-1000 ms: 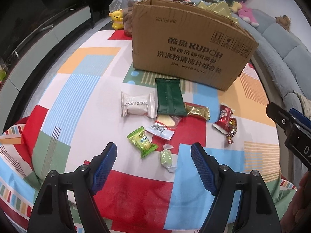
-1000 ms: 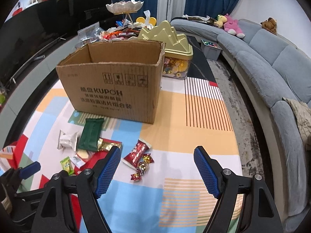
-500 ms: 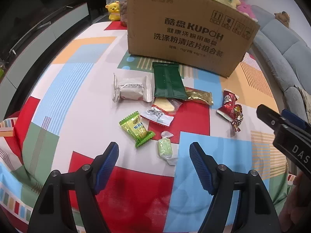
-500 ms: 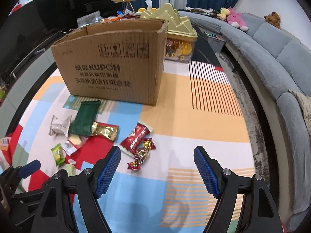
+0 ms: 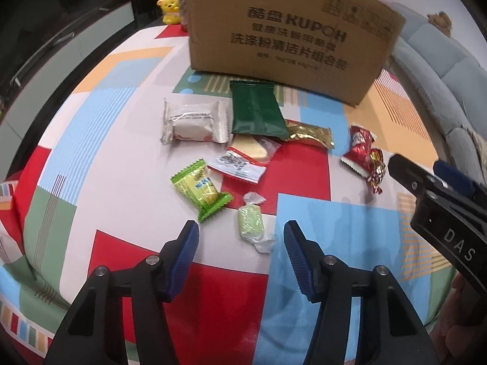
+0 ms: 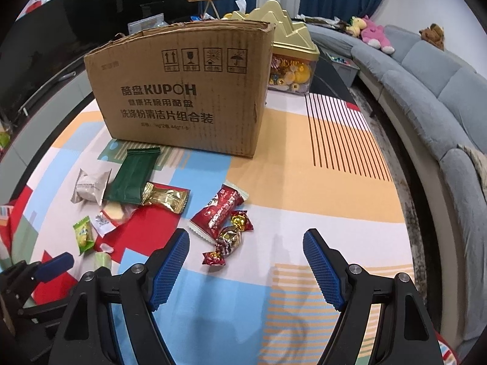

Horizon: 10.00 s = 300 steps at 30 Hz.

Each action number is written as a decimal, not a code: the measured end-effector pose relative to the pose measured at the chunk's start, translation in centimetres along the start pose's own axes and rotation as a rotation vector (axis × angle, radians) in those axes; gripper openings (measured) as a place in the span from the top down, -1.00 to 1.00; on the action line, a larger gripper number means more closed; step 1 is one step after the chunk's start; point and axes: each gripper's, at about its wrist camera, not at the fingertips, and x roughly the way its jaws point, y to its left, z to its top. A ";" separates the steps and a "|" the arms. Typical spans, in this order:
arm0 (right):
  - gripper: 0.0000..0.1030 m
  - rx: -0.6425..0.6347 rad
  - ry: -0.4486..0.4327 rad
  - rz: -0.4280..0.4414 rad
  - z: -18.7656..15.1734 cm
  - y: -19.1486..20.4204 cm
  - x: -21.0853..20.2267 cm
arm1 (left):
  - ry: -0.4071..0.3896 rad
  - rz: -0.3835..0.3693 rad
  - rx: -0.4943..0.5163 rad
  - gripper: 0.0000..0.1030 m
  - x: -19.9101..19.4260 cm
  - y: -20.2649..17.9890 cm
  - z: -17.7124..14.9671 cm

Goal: Organize snacks
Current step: 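Grasp the pale green candy with the left tool while the right tool grasps the wrapped chocolate candies, then lift both candies and carry them over the open cardboard box, then open the left tool over the box while the right tool releases the chocolates, then withdraw both tools from the box back toward the remaining snacks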

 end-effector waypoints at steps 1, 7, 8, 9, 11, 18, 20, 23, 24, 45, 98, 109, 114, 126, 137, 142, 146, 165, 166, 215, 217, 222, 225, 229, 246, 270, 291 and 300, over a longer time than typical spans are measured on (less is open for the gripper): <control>-0.51 -0.004 -0.003 -0.001 -0.1 0.1 0.0 | -0.004 -0.002 0.010 -0.08 0.0 -0.3 -0.1; -0.50 -0.023 -0.009 -0.001 -0.4 0.4 0.6 | 0.008 -0.013 0.010 0.08 1.0 -0.6 -0.2; -0.50 -0.022 -0.006 0.002 -0.4 0.4 0.8 | 0.000 -0.012 0.013 0.08 1.0 -0.6 -0.2; -0.48 -0.020 -0.004 0.004 -0.4 0.4 1.0 | -0.004 -0.013 0.015 0.09 1.0 -0.7 -0.2; -0.44 -0.018 0.004 0.004 -0.6 0.4 1.4 | -0.014 0.013 0.034 0.14 1.0 -0.9 -0.3; -0.30 -0.017 0.041 0.019 -1.1 0.8 3.1 | -0.044 0.018 0.066 0.36 1.1 -1.4 -0.4; -0.24 -0.013 0.050 0.023 -1.2 0.7 3.5 | -0.049 0.015 0.069 0.42 1.1 -1.4 -0.3; -0.04 -0.007 0.067 0.032 -1.3 0.7 4.1 | -0.054 0.006 0.079 0.60 1.1 -1.6 -0.2; 0.07 -0.008 0.073 0.034 -1.4 0.7 4.2 | -0.055 0.005 0.080 0.62 1.1 -1.6 -0.2; 0.65 -0.022 0.031 0.014 -1.3 0.9 2.3 | -0.072 0.015 0.107 0.63 0.3 -1.8 -0.1; 0.65 -0.028 -0.168 -0.028 4.1 3.9 -10.5 | -0.321 -0.067 0.080 0.63 -11.2 0.9 6.3; 0.65 -0.015 -0.230 -0.034 7.0 3.8 -12.2 | -0.403 -0.083 0.115 0.63 -13.9 0.9 9.9; 0.65 0.002 -0.242 -0.024 8.1 3.8 -12.4 | -0.420 -0.085 0.120 0.63 -14.5 1.0 11.4; 0.65 0.018 -0.280 -0.010 11.7 4.1 -12.6 | -0.450 -0.084 0.148 0.63 -14.8 1.6 15.6; 0.65 0.006 -0.310 -0.021 15.3 4.1 -11.9 | -0.480 -0.086 0.174 0.63 -14.9 1.1 19.6; 0.65 -0.007 -0.319 -0.033 17.4 3.9 -11.2 | -0.479 -0.092 0.173 0.63 -14.5 0.8 21.6; 0.65 -0.009 -0.315 -0.037 19.0 3.6 -10.4 | -0.478 -0.086 0.186 0.63 -14.0 0.6 23.1; 0.65 0.029 -0.206 0.008 22.4 2.3 -3.5 | -0.407 -0.073 0.223 0.63 -8.3 -0.9 27.7; 0.65 0.029 -0.203 0.008 22.5 2.2 -3.3 | -0.401 -0.073 0.221 0.63 -8.0 -0.9 27.9; -0.54 0.117 -0.223 -0.052 20.6 1.1 -9.6 | -0.422 0.017 0.163 -0.42 -13.9 2.3 24.4; -0.54 0.123 -0.225 -0.051 20.3 1.1 -10.0 | -0.420 0.017 0.160 -0.42 -14.2 2.5 24.0; -0.54 0.126 -0.230 -0.052 19.6 1.1 -10.7 | -0.419 0.011 0.155 -0.43 -14.9 2.9 22.9; -0.54 0.132 -0.232 -0.050 19.1 1.1 -11.2 | -0.414 0.008 0.153 -0.44 -15.3 3.1 22.1; -0.54 0.135 -0.229 -0.052 18.2 1.3 -11.8 | -0.409 0.001 0.152 -0.44 -16.0 3.2 21.2; -0.54 0.136 -0.244 -0.062 15.7 1.8 -13.5 | -0.385 0.002 0.153 -0.44 -16.5 4.3 17.7; -0.54 0.135 -0.182 -0.052 11.1 1.9 -11.3 | -0.302 0.032 0.123 -0.44 -13.2 4.7 11.6; -0.54 0.102 -0.095 -0.051 6.9 2.0 -7.4 | -0.251 0.087 0.039 -0.43 -8.9 4.8 6.8; -0.54 0.114 -0.048 -0.047 5.3 1.6 -5.0 | -0.223 0.089 0.018 -0.43 -6.8 4.6 5.1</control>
